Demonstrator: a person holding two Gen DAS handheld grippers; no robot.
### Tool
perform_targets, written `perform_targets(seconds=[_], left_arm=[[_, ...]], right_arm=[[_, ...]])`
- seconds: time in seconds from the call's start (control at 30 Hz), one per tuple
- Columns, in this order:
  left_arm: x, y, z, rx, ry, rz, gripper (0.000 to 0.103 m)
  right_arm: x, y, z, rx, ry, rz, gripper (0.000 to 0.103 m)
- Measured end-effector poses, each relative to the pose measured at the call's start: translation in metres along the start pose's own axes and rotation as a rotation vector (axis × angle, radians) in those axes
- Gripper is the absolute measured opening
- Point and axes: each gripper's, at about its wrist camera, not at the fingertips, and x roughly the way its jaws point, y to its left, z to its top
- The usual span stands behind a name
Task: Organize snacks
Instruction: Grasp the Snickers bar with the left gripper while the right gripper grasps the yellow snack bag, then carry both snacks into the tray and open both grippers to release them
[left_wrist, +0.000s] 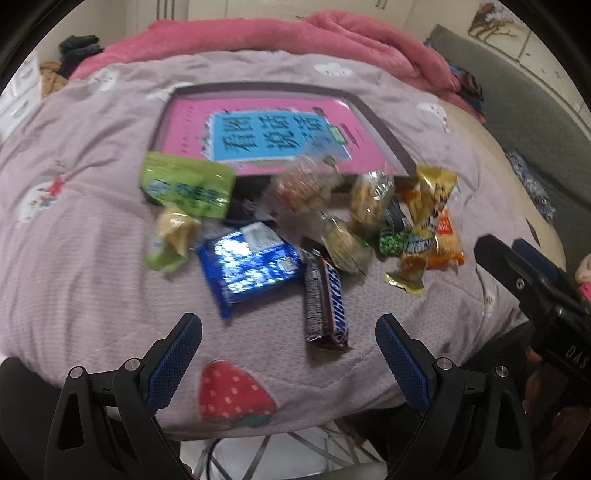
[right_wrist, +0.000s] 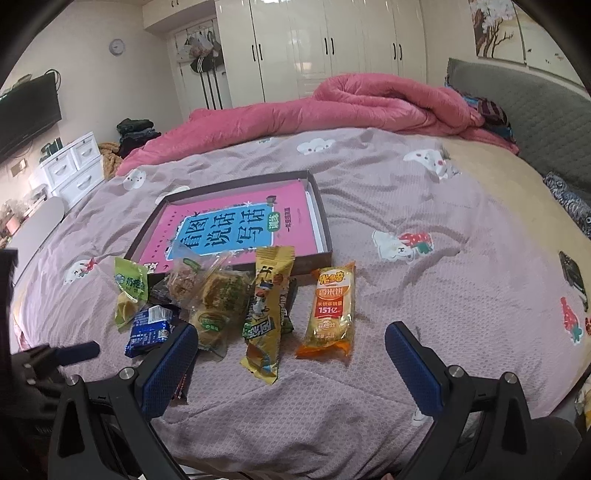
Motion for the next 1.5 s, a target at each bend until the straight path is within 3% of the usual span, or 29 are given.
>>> perform_targets(seconds=[0.3,0.37,0.5,0.57,0.7,0.73,0.83,1.0,1.1,1.4,1.5], left_arm=[[0.022,-0.006,0.005,-0.006,0.022,-0.027,0.094],[0.025,-0.009,0.006,0.000,0.028,-0.034,0.089],[0.035,-0.012,0.008,0.002,0.044,-0.039,0.088],[0.041,-0.014,0.008,0.003,0.060,-0.052,0.065],[0.050,-0.017,0.010,-0.002,0.073,-0.049,0.060],[0.051,-0.018,0.011,-0.001,0.067,-0.053,0.054],[0.054,-0.019,0.016,-0.002,0.068,-0.054,0.031],[0.053,-0.012,0.019,-0.024,0.059,-0.103,0.026],[0.047,-0.009,0.021,-0.027,0.047,-0.135,0.018],[0.020,0.008,0.020,-0.054,-0.004,-0.174,0.017],[-0.001,0.015,0.025,-0.067,-0.062,-0.185,0.017]], right_arm=[[0.036,-0.001,0.010,-0.005,0.081,0.048,0.101],[0.042,0.000,0.011,-0.013,0.095,0.052,0.091],[0.053,-0.002,0.013,0.004,0.119,0.070,0.067],[0.058,-0.004,0.015,0.017,0.129,0.087,0.059],[0.066,-0.004,0.015,0.023,0.149,0.140,0.040],[0.068,-0.003,0.015,0.022,0.154,0.151,0.031],[0.071,-0.001,0.016,0.019,0.149,0.176,0.020],[0.056,-0.004,0.021,0.028,0.074,0.214,0.015],[0.047,-0.007,0.025,0.035,0.035,0.231,0.015],[0.035,-0.018,0.038,0.082,-0.034,0.233,0.015],[0.032,-0.019,0.042,0.082,-0.054,0.240,0.015]])
